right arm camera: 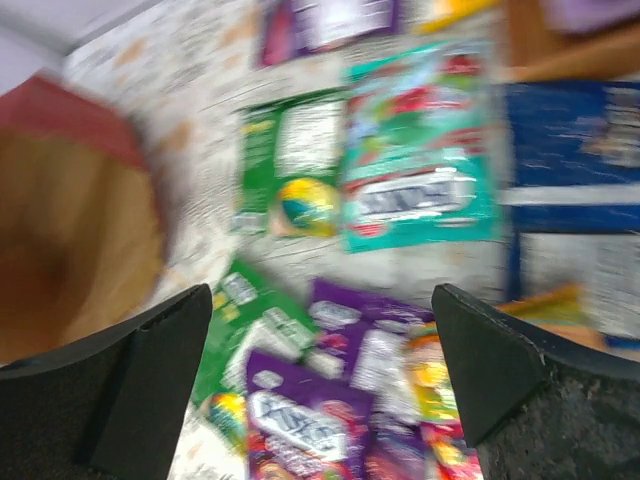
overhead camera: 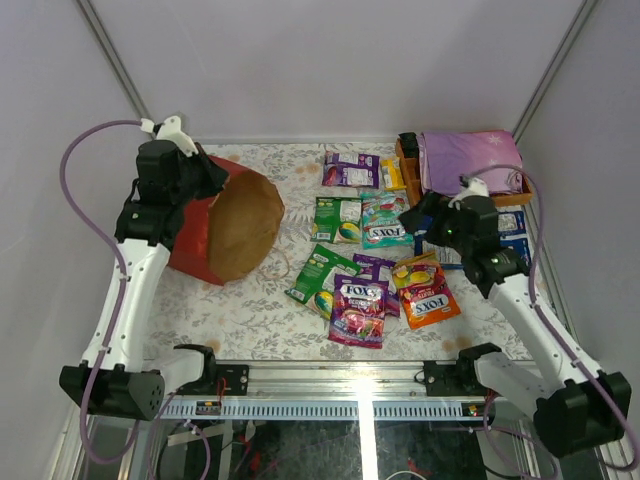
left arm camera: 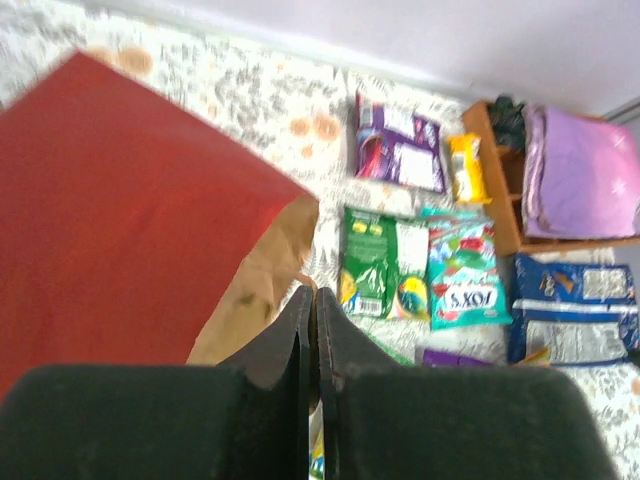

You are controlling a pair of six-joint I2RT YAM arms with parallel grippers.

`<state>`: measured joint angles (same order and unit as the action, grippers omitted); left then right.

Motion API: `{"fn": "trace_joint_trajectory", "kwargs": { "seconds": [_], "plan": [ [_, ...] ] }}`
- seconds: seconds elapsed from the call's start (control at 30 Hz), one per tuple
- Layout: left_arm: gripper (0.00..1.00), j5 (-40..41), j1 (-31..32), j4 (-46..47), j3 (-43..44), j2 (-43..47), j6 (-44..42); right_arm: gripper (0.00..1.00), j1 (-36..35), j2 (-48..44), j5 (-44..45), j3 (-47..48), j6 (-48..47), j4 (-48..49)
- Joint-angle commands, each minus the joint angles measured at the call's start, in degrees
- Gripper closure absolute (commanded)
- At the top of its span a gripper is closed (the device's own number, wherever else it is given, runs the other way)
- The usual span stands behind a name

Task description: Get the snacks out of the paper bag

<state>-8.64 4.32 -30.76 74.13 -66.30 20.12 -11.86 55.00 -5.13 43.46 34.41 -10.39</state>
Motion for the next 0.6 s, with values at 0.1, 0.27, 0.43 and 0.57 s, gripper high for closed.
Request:
{"fn": "trace_joint_trajectory", "kwargs": {
  "seconds": [0.1,0.27,0.43,0.57],
  "plan": [
    [1.00,2.08,-0.61,-0.34,7.11,0.56,1.72,0.10,-23.98,14.57,2.79,9.91,6.61,17.72],
    [1.00,3.40,-0.62,-2.62,13.65,-1.41,0.90,0.16,-31.17,29.28,0.19,17.60,11.14,26.82],
    [1.00,4.40,-0.62,-3.95,17.03,-2.58,-0.12,0.20,-33.54,36.21,-2.69,21.71,13.94,29.84],
    [1.00,5.21,-0.61,-3.96,16.89,-2.56,-0.40,0.23,-34.37,36.19,-1.82,21.50,13.47,28.53]
  ]
}}
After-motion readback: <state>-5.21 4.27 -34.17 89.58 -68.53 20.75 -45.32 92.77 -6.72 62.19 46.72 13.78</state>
